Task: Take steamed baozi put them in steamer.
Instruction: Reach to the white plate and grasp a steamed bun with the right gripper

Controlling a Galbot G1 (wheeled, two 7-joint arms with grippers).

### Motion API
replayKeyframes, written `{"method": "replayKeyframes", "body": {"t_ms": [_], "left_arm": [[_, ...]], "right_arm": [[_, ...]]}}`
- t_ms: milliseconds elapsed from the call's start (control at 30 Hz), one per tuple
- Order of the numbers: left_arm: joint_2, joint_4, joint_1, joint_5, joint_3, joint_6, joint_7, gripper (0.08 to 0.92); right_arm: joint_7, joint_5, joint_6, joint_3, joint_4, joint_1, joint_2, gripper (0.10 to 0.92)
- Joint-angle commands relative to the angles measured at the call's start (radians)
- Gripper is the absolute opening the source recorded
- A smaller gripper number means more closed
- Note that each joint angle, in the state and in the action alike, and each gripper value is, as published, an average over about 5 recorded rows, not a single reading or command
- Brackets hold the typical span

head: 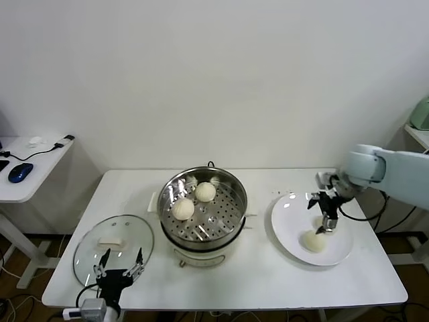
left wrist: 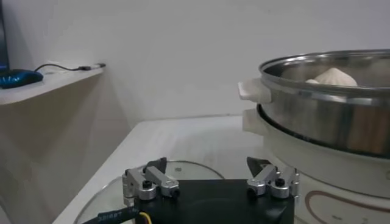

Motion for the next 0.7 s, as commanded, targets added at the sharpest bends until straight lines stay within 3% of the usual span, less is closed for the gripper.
{"method": "replayKeyframes", "body": {"t_ms": [33, 700], "left_arm": [[-0.001, 0.002, 0.0, 0.003, 0.0, 0.0, 0.001, 0.823], [0.001, 0.006, 0.003, -0.008, -0.007, -0.008, -0.003, 0.823]], "right_arm": [[0.008, -0.178, 0.002, 0.22, -0.085, -0.317, -0.072, 0.823], [0.061, -0.191, -0.042, 0.329, -0.192, -0.433, 0.066, 0.823]]}}
